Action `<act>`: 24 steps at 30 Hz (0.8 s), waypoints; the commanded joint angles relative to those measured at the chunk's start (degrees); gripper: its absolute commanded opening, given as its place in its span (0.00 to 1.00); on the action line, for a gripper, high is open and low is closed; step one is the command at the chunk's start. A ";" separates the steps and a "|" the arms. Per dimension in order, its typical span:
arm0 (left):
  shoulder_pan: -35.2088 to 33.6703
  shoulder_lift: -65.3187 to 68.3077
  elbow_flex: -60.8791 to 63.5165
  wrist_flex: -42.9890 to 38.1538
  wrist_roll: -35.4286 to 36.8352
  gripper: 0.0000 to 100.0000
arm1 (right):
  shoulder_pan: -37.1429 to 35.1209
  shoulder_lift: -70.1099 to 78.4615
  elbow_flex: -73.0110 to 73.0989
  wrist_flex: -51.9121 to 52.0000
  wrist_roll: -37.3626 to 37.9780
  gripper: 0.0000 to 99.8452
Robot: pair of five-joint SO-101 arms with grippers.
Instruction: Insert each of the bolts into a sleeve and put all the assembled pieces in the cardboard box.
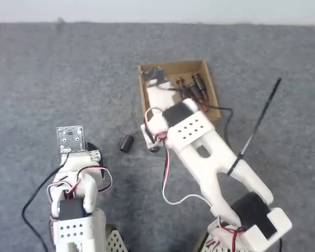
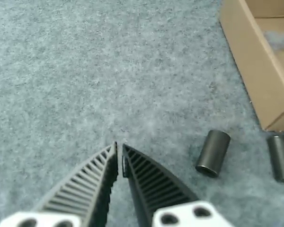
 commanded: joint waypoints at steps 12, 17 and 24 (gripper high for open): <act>-0.26 -0.70 -0.57 -0.18 -0.35 0.01 | -2.24 -3.03 12.75 -19.91 -0.26 0.11; -0.18 -0.70 -0.57 -0.18 -0.35 0.01 | -2.24 -1.27 12.48 -19.91 -0.26 0.12; -0.18 -0.70 -0.57 -0.18 -0.35 0.01 | -2.33 9.36 5.98 -19.65 -0.44 0.12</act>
